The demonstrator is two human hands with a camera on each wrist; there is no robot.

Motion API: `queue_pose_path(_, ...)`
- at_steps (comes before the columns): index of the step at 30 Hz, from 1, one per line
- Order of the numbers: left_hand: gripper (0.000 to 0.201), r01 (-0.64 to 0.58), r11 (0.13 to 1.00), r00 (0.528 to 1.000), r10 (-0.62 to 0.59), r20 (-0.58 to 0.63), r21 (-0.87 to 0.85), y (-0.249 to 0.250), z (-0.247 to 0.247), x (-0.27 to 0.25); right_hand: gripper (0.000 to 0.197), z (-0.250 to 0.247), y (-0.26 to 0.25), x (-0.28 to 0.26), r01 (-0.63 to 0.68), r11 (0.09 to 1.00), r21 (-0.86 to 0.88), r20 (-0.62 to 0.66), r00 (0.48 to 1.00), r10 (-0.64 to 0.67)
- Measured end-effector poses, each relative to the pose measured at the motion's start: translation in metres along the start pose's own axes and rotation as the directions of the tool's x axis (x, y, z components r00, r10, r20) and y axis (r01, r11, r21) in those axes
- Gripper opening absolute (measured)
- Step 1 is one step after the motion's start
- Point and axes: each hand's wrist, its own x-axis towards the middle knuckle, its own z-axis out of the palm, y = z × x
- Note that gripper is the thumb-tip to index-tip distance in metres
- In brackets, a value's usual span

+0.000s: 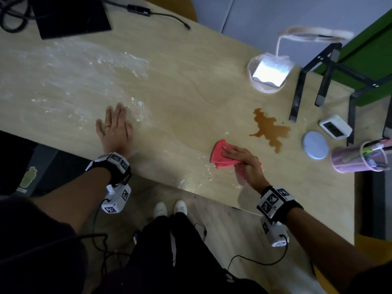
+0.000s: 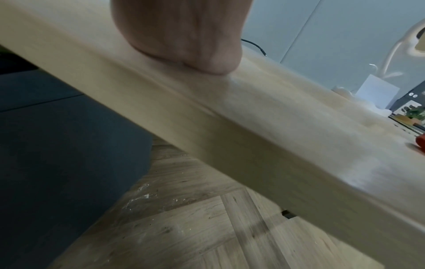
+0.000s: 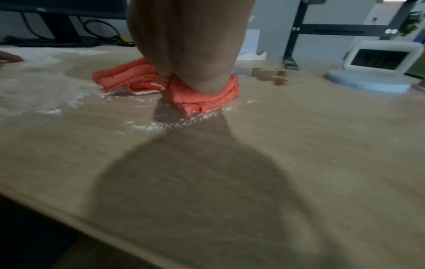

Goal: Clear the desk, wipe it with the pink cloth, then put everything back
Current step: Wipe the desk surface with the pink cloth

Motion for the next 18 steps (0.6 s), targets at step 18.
queue_pose_path(18,0.052,-0.041,0.998,0.971,0.026,0.239,0.057,-0.003,-0.017,0.003,0.052,0.022,0.0,-0.04,-0.154,0.986,0.064,-0.497,0.852,0.166)
